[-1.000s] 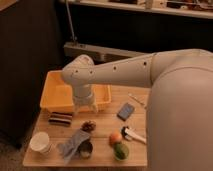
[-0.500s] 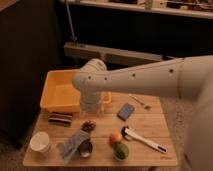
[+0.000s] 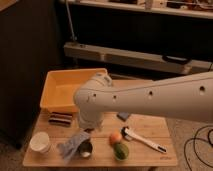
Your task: Place pepper in tray
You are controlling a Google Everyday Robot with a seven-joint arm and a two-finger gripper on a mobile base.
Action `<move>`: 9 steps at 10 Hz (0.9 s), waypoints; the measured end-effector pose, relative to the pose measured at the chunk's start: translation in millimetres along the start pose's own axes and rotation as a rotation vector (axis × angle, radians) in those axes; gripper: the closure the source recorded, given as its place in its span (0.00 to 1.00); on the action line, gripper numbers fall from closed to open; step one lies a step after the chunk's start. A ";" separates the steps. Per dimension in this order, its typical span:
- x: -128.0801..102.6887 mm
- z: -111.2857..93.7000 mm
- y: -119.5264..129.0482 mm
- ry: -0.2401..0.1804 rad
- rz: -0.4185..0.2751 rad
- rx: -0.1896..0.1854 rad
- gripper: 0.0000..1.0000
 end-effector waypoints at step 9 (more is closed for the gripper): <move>25.9 -13.6 -3.3 0.164 -0.036 -0.042 0.35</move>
